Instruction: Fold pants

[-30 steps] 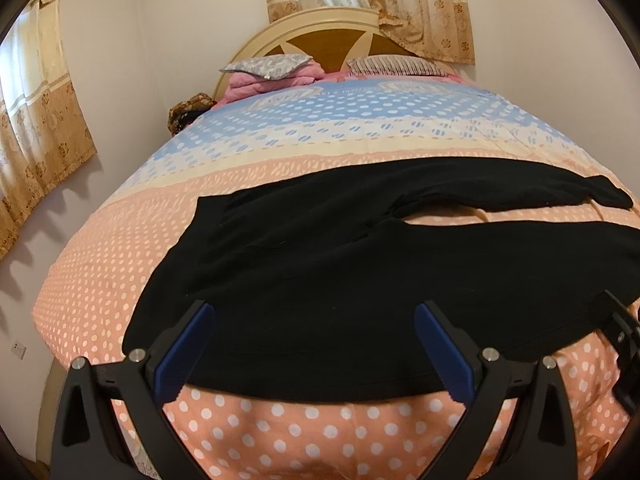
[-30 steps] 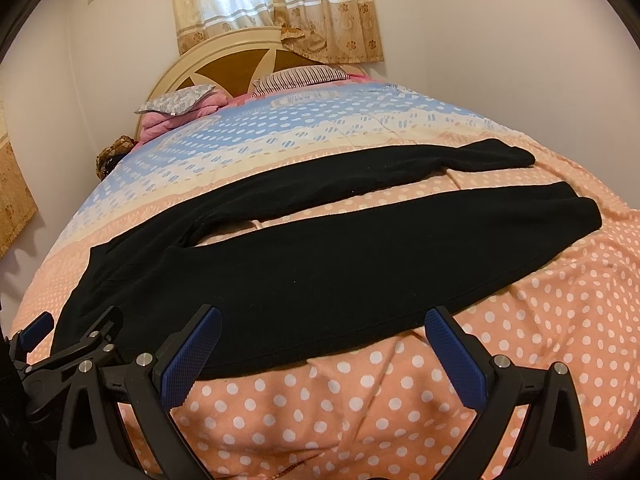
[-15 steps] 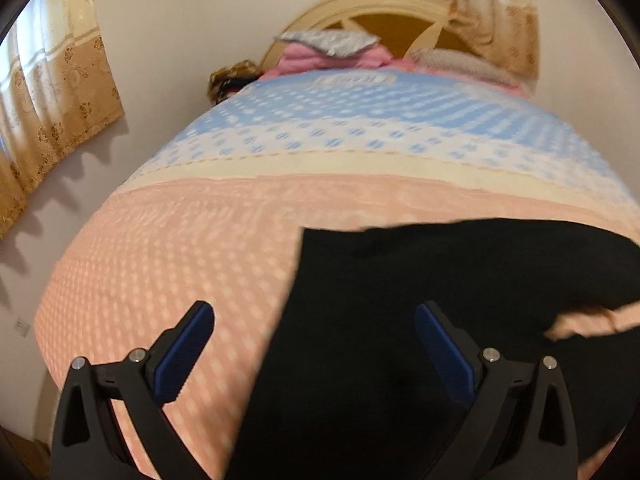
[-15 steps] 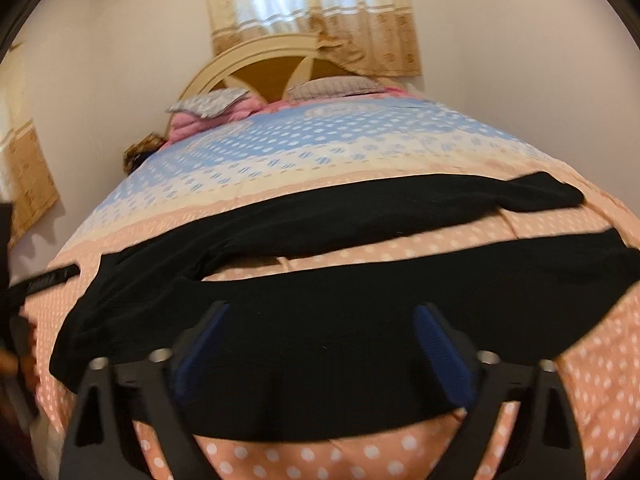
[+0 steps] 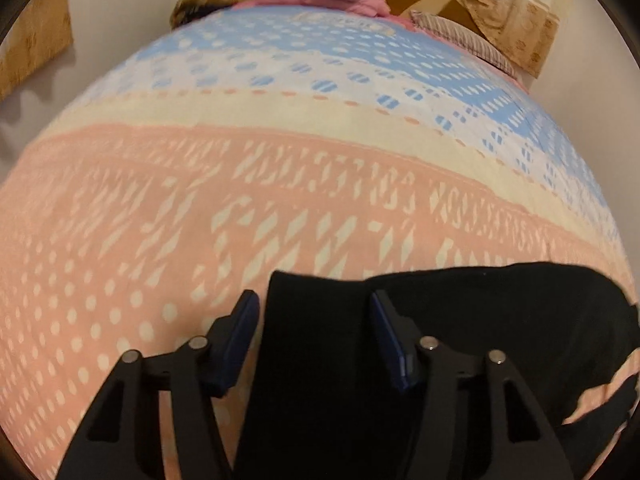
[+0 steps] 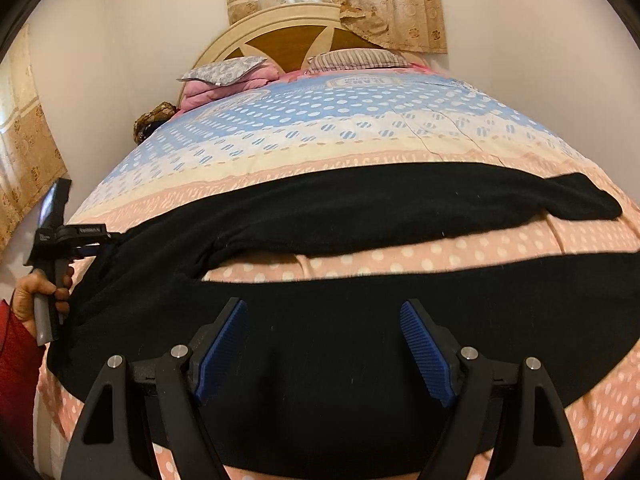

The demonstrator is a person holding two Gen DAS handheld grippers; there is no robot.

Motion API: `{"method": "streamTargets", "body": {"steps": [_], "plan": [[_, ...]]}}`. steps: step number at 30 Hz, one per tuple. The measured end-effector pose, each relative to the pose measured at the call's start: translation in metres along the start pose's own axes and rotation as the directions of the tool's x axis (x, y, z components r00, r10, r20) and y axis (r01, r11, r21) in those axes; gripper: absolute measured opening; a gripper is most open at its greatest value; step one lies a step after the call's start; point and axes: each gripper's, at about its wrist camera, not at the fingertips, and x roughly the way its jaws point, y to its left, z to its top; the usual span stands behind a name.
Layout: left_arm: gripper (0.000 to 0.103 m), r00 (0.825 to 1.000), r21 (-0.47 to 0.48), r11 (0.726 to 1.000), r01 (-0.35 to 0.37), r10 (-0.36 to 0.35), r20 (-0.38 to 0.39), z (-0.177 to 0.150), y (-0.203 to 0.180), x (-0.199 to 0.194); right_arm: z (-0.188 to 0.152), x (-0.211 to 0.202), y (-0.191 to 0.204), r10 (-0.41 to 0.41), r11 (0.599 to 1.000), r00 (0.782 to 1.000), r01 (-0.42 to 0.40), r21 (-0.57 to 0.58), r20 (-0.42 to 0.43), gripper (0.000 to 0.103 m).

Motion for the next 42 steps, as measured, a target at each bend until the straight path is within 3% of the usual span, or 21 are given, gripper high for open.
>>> {"method": "streamTargets", "body": {"steps": [2, 3, 4, 8, 12, 14, 18, 22, 23, 24, 26, 28, 30, 33, 37, 42], "plan": [[0.050, 1.000, 0.017, 1.000, 0.006, -0.006, 0.025, 0.003, 0.002, 0.002, 0.012, 0.007, -0.005, 0.027, 1.000, 0.999, -0.027, -0.016, -0.020, 0.076], [0.049, 1.000, 0.018, 1.000, 0.006, -0.007, 0.031, 0.002, 0.004, 0.001, 0.020, 0.011, -0.008, 0.034, 0.999, 0.999, -0.034, -0.020, -0.028, 0.067], [0.047, 0.999, 0.016, 1.000, 0.012, -0.012, 0.035, 0.003, 0.004, 0.000, 0.032, 0.016, -0.012, 0.034, 0.999, 0.999, -0.035, -0.030, -0.039, 0.064], [0.035, 0.999, -0.005, 0.999, 0.037, -0.037, 0.033, 0.009, 0.012, 0.001, 0.081, 0.046, -0.018, 0.044, 0.990, 0.997, -0.052, -0.132, -0.061, 0.064], [0.037, 1.000, -0.006, 1.000, -0.006, 0.006, 0.021, 0.011, 0.007, 0.003, 0.122, 0.099, -0.014, 0.079, 0.960, 0.990, -0.107, -0.257, -0.117, 0.064], [0.040, 1.000, 0.001, 1.000, -0.025, 0.025, 0.018, 0.011, 0.005, 0.004, 0.138, 0.135, -0.013, 0.054, 0.939, 0.985, -0.106, -0.327, -0.164, 0.064], [0.044, 1.000, -0.007, 1.000, -0.019, 0.019, 0.008, 0.014, 0.006, 0.006, 0.152, 0.187, -0.015, 0.041, 0.905, 0.963, -0.149, -0.399, -0.266, 0.064], [0.049, 0.999, 0.002, 1.000, -0.022, 0.022, 0.025, 0.018, 0.001, 0.011, 0.153, 0.205, -0.021, 0.069, 0.882, 0.946, -0.206, -0.425, -0.316, 0.064], [0.048, 0.999, 0.011, 0.999, -0.031, 0.030, 0.031, 0.019, -0.002, 0.013, 0.153, 0.205, -0.022, 0.084, 0.880, 0.944, -0.221, -0.421, -0.320, 0.063], [0.045, 0.999, 0.014, 0.999, -0.033, 0.033, 0.035, 0.019, -0.004, 0.014, 0.153, 0.205, -0.025, 0.114, 0.875, 0.934, -0.256, -0.412, -0.339, 0.054], [0.028, 0.999, 0.014, 1.000, -0.008, 0.008, 0.045, 0.022, -0.005, 0.014, 0.153, 0.203, -0.027, 0.162, 0.868, 0.918, -0.308, -0.390, -0.363, 0.037], [0.020, 0.999, -0.009, 1.000, 0.021, -0.021, 0.040, 0.023, -0.004, 0.013, 0.151, 0.199, -0.021, 0.168, 0.863, 0.914, -0.317, -0.393, -0.368, 0.014], [0.019, 0.999, -0.022, 1.000, 0.018, -0.017, 0.044, 0.024, -0.003, 0.009, 0.149, 0.189, -0.016, 0.141, 0.865, 0.924, -0.289, -0.411, -0.355, 0.007], [0.019, 0.994, 0.005, 1.000, 0.003, -0.004, 0.114, 0.024, -0.008, -0.013, 0.155, 0.168, -0.012, 0.140, 0.866, 0.944, -0.262, -0.425, -0.297, 0.005], [0.019, 0.979, -0.004, 1.000, 0.021, -0.020, 0.202, 0.020, -0.006, -0.051, 0.161, 0.105, -0.011, 0.188, 0.884, 0.966, -0.244, -0.397, -0.177, 0.005], [0.019, 0.947, 0.004, 0.999, 0.036, -0.035, 0.320, -0.002, 0.002, -0.103, 0.143, 0.032, -0.007, 0.240, 0.880, 0.967, -0.253, -0.403, -0.083, 0.005]]}}
